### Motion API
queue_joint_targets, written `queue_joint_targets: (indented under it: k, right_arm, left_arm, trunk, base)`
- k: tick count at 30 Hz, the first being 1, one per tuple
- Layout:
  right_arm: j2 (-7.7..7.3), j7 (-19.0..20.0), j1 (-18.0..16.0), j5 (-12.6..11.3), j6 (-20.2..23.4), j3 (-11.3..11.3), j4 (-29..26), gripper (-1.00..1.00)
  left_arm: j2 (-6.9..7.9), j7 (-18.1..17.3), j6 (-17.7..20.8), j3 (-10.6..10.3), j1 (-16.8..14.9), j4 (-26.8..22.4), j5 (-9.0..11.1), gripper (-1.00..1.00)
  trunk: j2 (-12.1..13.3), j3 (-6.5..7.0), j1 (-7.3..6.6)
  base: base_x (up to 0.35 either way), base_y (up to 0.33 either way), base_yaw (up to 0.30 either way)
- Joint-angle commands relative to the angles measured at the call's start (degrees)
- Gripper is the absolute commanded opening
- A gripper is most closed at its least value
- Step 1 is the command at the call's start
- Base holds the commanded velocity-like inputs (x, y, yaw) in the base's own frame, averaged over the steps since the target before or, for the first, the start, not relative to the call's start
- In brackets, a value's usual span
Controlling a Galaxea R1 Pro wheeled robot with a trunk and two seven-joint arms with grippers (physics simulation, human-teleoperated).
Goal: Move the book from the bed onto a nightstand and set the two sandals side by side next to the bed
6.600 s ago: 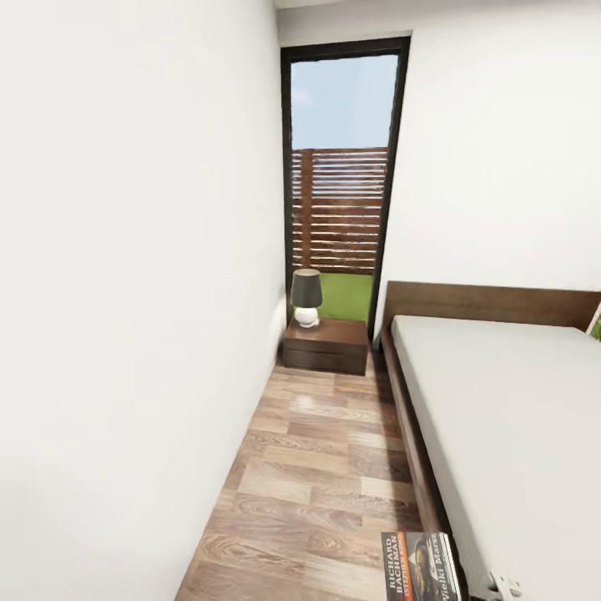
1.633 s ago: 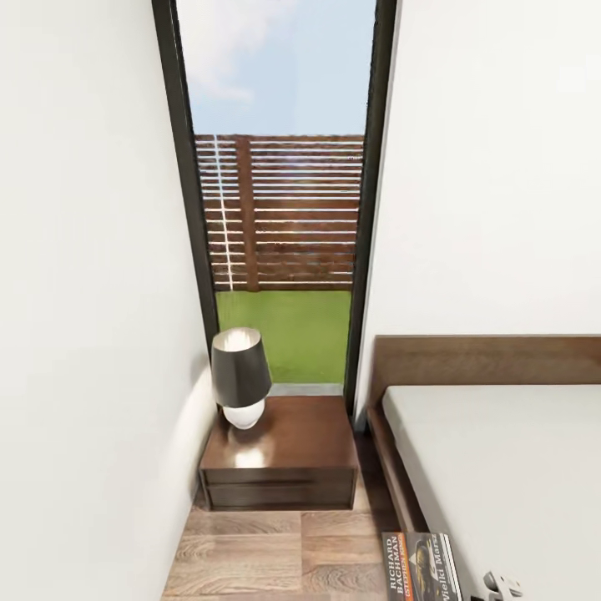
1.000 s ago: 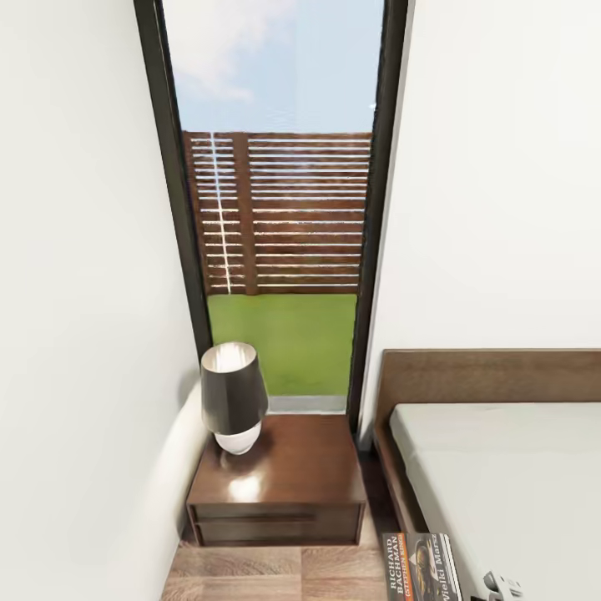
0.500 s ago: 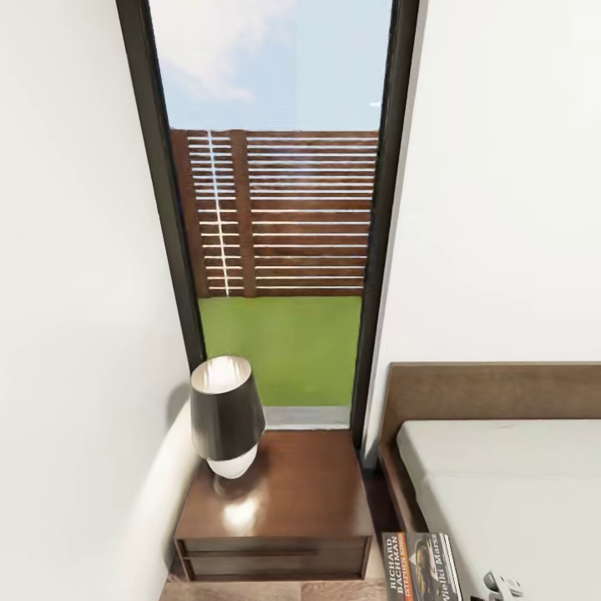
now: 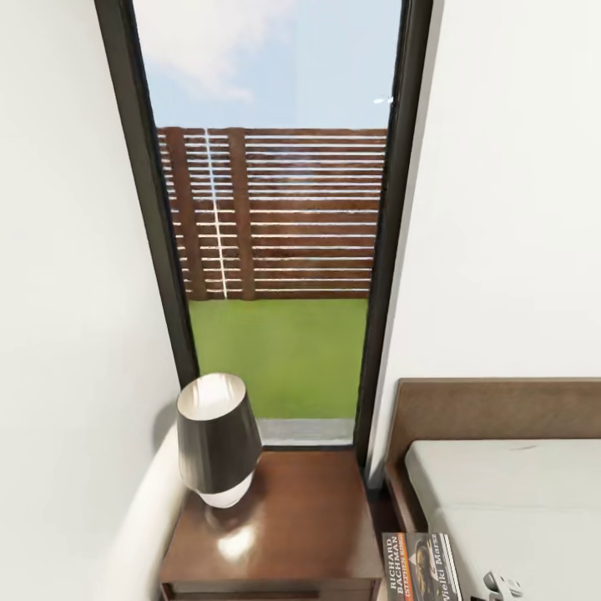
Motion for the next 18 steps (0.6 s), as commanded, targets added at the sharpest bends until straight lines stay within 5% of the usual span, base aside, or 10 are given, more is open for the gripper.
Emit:
queue_joint_targets:
  k: [1,8,18]
  right_arm:
    - [-0.01,0.3,-0.1,-0.7,0.4,0.2,0.1,-1.0]
    - [-0.01,0.2,-0.1,-0.7,0.4,0.2,0.1,-1.0]
    - [-0.01,0.3,-0.1,-0.7,0.4,0.2,0.1,-1.0]
  left_arm:
    - [-0.01,-0.2,-0.3,0.5,-0.1,0.0,-0.6,1.0]
    - [-0.01,-0.2,-0.3,0.5,-0.1,0.0,-0.6,1.0]
    - [0.17,-0.7,-0.3,0.7,-0.1,-0.1,-0.5,1.0]
  trunk:
    - [-0.1,-0.12,0.06]
    - [-0.1,-0.12,0.06]
    - [-0.1,-0.12,0.06]
  base:
    - [0.328,0.0,0.0]
    - [0.301,0.0,0.0]
    - [0.006,0.0,0.0]
